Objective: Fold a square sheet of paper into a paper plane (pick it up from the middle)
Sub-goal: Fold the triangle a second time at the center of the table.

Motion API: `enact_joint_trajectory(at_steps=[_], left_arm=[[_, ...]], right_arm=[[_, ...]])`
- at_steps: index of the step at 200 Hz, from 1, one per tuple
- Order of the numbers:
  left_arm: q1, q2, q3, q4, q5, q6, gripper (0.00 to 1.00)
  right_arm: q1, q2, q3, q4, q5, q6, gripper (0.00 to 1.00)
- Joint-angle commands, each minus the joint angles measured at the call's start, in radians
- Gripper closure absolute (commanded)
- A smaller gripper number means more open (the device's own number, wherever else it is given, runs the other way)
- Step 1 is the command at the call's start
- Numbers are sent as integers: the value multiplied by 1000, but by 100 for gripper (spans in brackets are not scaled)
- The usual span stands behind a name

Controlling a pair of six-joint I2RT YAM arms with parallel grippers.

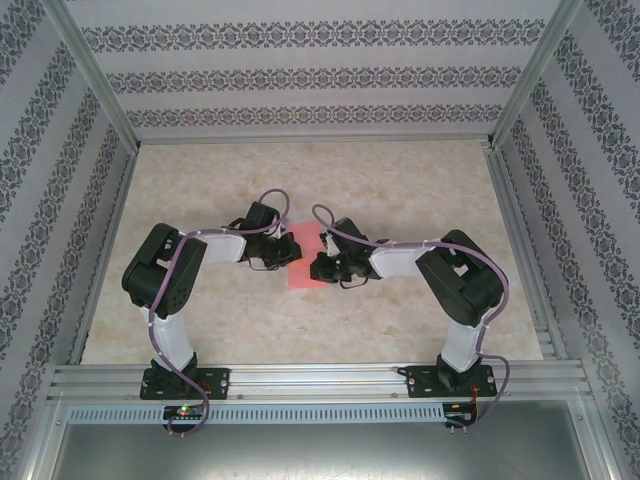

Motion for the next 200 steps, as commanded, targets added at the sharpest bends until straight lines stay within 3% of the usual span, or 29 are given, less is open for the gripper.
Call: enact_joint_trajectory(at_steps=[1, 38, 83, 146, 200], left_arm=[[-6, 63, -60, -168, -121, 5, 100], [-6, 57, -53, -174, -118, 14, 100], [-7, 47, -40, -159, -92, 28, 100], [-6, 37, -22, -151, -54, 46, 100], [-6, 38, -22, -174, -66, 53, 100]], right_arm=[[-4, -4, -141, -117, -12, 27, 100], [-24, -82, -219, -94, -19, 28, 100], [-48, -201, -156, -89, -24, 7, 100], [-29, 20, 95, -48, -77, 20, 100], [-35, 92, 106, -67, -53, 32, 100]])
